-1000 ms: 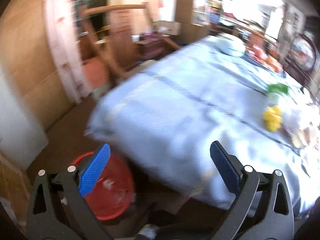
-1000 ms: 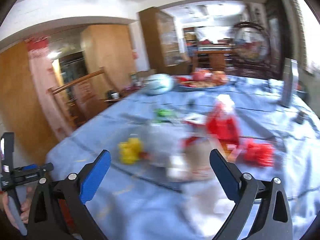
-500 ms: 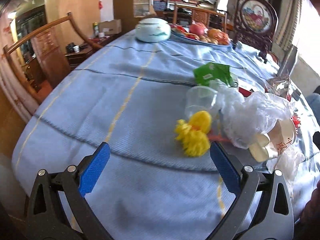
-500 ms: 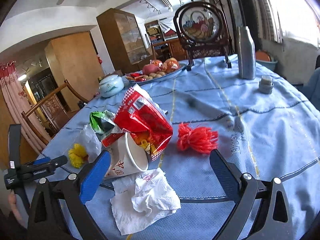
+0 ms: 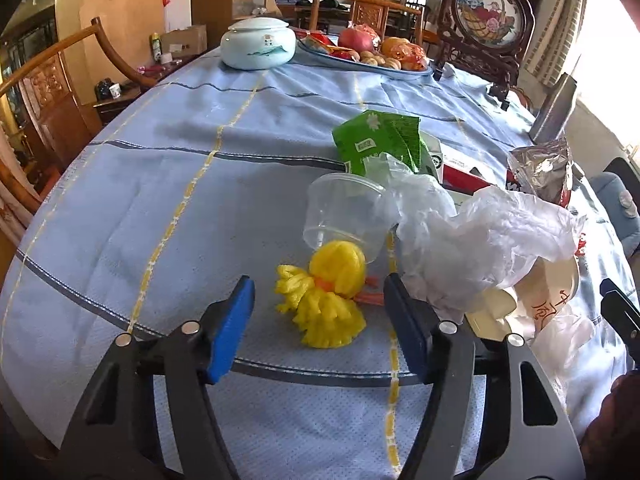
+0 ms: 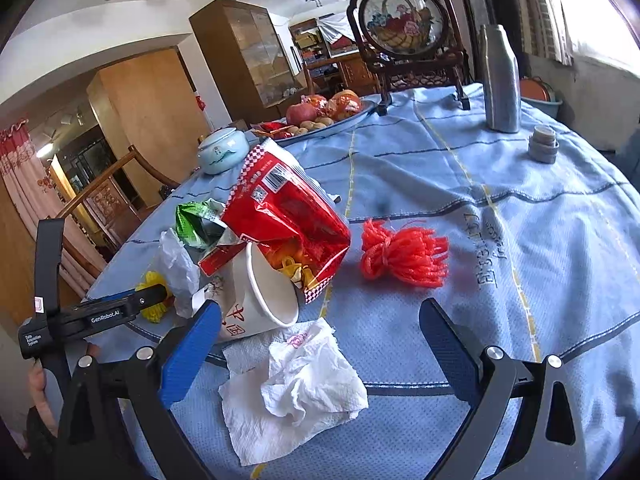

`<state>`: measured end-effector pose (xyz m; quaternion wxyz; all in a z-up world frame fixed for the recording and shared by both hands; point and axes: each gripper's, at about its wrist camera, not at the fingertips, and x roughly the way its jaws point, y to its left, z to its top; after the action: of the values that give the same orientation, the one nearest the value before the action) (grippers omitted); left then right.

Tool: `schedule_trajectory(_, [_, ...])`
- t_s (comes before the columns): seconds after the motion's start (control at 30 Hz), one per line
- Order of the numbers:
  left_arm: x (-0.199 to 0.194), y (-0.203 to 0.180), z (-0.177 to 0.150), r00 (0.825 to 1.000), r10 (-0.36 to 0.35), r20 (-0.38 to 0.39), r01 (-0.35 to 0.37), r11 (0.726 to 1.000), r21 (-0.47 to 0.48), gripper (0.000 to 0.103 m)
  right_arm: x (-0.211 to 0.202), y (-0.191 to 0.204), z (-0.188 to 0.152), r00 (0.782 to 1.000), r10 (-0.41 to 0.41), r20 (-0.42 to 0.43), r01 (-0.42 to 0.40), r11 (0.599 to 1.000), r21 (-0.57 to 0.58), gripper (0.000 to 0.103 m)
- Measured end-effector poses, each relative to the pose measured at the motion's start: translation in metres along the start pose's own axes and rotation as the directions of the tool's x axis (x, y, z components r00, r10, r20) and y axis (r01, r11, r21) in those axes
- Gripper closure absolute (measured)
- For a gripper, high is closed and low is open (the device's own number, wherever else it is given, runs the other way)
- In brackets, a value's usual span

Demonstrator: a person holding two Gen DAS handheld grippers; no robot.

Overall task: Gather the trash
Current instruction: 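Return the left gripper to the table and grasp the yellow plastic flower, then grasp the white paper cup with the right gripper while the left holds the flower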

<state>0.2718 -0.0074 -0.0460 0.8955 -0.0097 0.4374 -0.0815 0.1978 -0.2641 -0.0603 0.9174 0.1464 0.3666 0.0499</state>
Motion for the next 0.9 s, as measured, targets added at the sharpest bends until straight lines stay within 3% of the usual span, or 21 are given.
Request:
schedule_trajectory(0.03, [0.001, -0.001, 0.0, 1.0, -0.003, -0.002, 0.003, 1.0, 0.005, 0.044, 0.0, 0.0, 0.0, 1.0, 0.002, -0.003, -0.002, 1.0, 0.004, 0.006])
schedule_trajectory(0.1, [0.003, -0.001, -0.002, 1.0, -0.023, -0.011, 0.023, 1.0, 0.015, 0.065, 0.001, -0.001, -0.001, 1.0, 0.006, -0.01, -0.005, 1.0, 0.008, 0.006])
schedule_trajectory(0.17, [0.0, 0.0, -0.006, 1.0, -0.027, 0.003, 0.027, 1.0, 0.014, 0.067, 0.002, -0.001, -0.001, 1.0, 0.008, -0.015, -0.008, 1.0, 0.009, 0.006])
schedule_trajectory(0.43, [-0.038, 0.024, -0.022, 0.996, 0.013, 0.085, -0.011, 1.0, -0.023, 0.068, 0.004, -0.001, -0.003, 0.999, 0.033, -0.038, -0.032, 0.999, 0.017, 0.006])
schedule_trajectory(0.63, [-0.042, 0.051, -0.031, 0.998, 0.013, 0.069, -0.005, 0.994, -0.106, 0.068, 0.001, 0.029, -0.008, 1.0, -0.02, -0.007, 0.019, 0.993, -0.116, 0.006])
schedule_trajectory(0.9, [-0.037, 0.056, -0.038, 0.998, -0.007, 0.058, 0.014, 0.993, -0.117, 0.068, 0.014, 0.049, 0.001, 0.998, 0.011, -0.055, -0.019, 0.989, -0.145, 0.025])
